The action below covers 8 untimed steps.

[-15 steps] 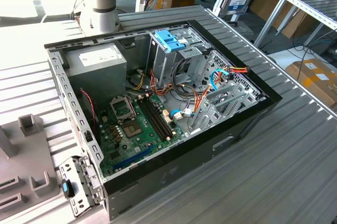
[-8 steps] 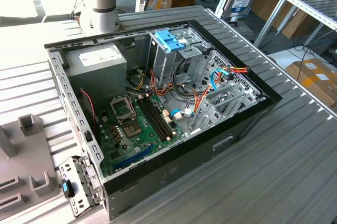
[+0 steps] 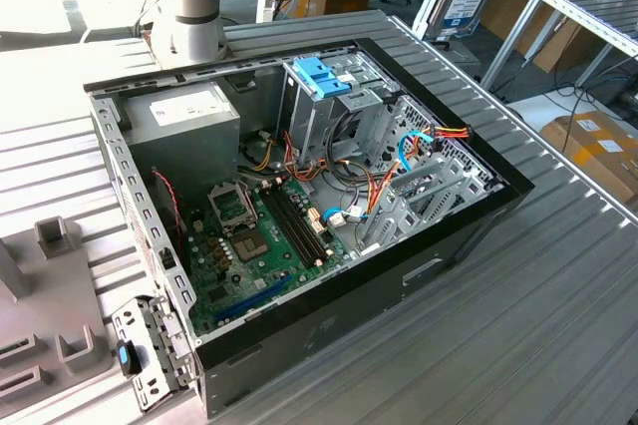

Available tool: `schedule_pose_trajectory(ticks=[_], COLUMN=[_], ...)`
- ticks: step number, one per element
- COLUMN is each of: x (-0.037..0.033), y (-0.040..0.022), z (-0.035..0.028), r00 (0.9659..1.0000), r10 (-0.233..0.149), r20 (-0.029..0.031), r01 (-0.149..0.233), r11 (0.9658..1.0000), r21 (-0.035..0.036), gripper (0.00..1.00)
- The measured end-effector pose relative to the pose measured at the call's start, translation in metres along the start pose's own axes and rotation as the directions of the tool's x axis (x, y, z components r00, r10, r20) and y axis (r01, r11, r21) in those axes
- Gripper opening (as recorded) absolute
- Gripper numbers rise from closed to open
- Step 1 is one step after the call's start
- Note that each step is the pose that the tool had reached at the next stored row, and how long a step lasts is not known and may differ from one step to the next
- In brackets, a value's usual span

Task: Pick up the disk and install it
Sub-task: 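Pick up the disk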

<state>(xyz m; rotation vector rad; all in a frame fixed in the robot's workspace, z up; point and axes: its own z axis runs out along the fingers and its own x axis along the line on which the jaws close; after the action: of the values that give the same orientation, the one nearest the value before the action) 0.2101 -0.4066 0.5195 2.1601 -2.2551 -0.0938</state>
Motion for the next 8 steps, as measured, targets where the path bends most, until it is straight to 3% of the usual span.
schedule_pose_trajectory(ticks=[8], x=[0.0055], y=[0.0051], z=[0.0001], r00=[1.0], r10=[0.0], r20=[0.0], r01=[0.0], r11=[1.0], r21=[0.0], gripper=[0.37])
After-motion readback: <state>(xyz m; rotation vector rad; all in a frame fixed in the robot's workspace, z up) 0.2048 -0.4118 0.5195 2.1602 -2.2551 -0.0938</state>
